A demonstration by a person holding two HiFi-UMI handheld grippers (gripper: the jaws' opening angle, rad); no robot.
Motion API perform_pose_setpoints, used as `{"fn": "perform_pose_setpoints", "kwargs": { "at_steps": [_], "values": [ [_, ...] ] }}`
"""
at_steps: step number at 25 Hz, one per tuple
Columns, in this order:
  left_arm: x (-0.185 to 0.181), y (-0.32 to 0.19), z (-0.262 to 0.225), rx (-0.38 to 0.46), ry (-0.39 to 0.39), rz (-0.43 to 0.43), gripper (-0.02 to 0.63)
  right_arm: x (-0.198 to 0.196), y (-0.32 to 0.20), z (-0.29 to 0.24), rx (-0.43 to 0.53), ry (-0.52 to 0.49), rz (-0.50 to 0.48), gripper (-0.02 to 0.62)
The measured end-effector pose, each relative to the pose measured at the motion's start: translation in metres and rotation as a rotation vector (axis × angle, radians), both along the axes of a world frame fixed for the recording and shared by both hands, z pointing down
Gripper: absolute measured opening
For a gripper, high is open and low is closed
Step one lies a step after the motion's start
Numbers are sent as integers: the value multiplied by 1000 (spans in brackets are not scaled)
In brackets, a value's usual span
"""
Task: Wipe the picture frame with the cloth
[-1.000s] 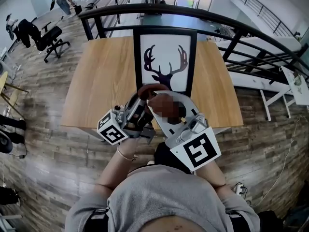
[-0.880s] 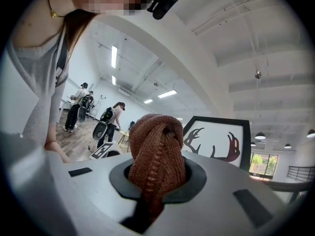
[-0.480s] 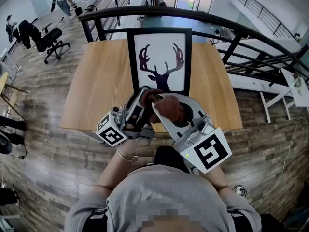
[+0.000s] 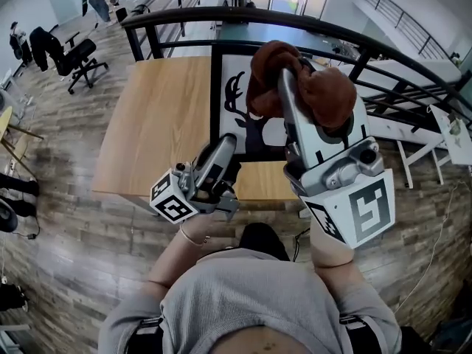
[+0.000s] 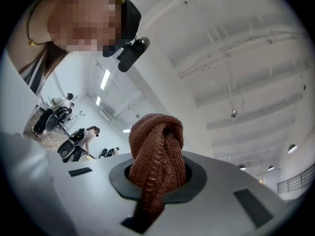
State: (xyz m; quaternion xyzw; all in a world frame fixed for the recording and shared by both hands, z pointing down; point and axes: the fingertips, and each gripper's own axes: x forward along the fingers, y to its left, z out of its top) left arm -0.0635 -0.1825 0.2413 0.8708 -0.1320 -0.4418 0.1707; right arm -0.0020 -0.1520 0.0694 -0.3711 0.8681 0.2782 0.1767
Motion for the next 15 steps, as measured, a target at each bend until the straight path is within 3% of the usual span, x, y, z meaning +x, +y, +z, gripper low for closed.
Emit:
{"fn": "perform_pose_setpoints", "kwargs": {
  "at_steps": [3,6,10,15],
  "values": [
    [-3,1,-4,3,3,-4,37,1,-7,-19,58,-9,82,46],
    [-10,2,-9,-10,60,-18,29,5,-21,-14,60,-1,175,46],
    [-10,4,-11,-21,98,-27,21,6,-32,1,-13,-8,134,46],
    [-13,4,-12,-47,149,-53,20,0,-39,12,-27,67,198,46]
  ]
}}
